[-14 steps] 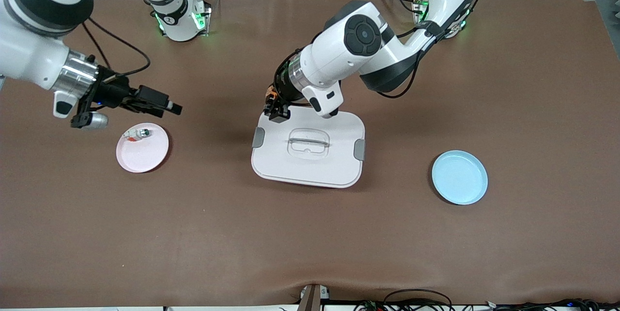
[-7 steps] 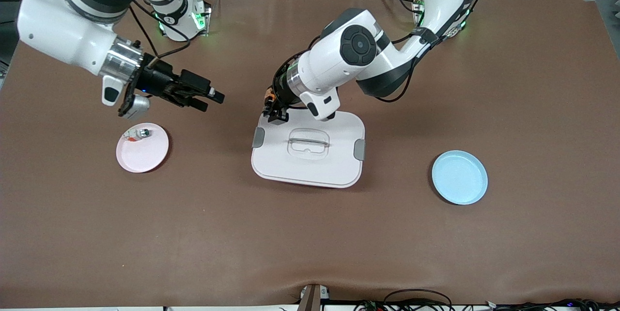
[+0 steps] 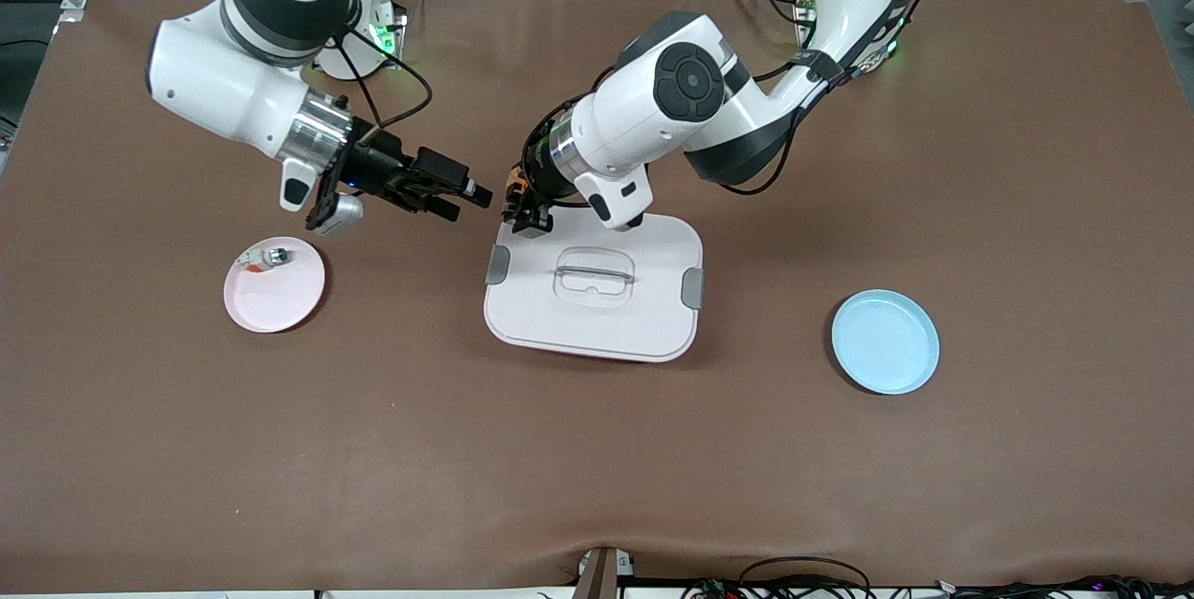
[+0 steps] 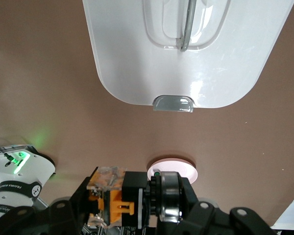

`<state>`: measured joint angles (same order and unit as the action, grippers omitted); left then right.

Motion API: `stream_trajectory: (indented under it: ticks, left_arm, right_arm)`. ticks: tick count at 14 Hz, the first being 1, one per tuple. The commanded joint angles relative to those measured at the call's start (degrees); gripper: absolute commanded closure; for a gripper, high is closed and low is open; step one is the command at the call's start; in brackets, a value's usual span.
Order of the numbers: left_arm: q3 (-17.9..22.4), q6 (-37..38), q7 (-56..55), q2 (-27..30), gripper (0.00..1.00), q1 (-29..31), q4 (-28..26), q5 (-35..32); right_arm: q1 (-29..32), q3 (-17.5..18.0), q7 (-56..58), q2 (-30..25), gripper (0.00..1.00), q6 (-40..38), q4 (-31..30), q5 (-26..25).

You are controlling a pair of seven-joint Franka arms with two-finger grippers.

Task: Transfer orange switch to right arm and place
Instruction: 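Reach the right gripper toward the switch held by the left gripper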

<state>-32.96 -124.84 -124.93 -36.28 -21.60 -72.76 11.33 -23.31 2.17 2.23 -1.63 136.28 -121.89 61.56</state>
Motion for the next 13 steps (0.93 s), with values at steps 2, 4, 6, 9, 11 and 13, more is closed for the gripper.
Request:
stream_trajectory:
  ticks: [2, 4, 6, 9, 11, 13]
  left_arm:
    - [0.0, -0.2, -0.8, 0.0, 0.89, 0.0, 0.9, 1.0]
    - [0.1, -0.2, -0.8, -0.1, 0.89, 0.0, 0.9, 1.1]
    - [0.2, -0.2, -0.8, -0.2, 0.89, 0.1, 0.9, 1.1]
    - [0.3, -0.2, -0.8, -0.2, 0.88, 0.1, 0.9, 1.0]
    - [0.3, -0.2, -0.8, -0.2, 0.88, 0.2, 0.9, 1.1]
    - [0.3, -0.2, -0.8, -0.2, 0.88, 0.2, 0.9, 1.0]
  right_arm:
    - [-3.0, -0.7, 2.1, -0.9, 0.0, 1.7, -2.3, 2.3]
    - [-4.3, -0.6, 2.2, -0.9, 0.0, 3.1, -3.0, 3.3]
    - [-5.3, -0.6, 2.2, -0.6, 0.0, 3.7, -3.0, 4.0]
    - [-6.2, -0.6, 2.2, 0.2, 0.0, 4.4, -2.9, 4.1]
    - [-6.4, -0.6, 2.2, 0.8, 0.0, 4.8, -2.7, 4.7]
    - [-6.4, -0.6, 2.4, 0.9, 0.0, 4.8, -2.5, 4.9]
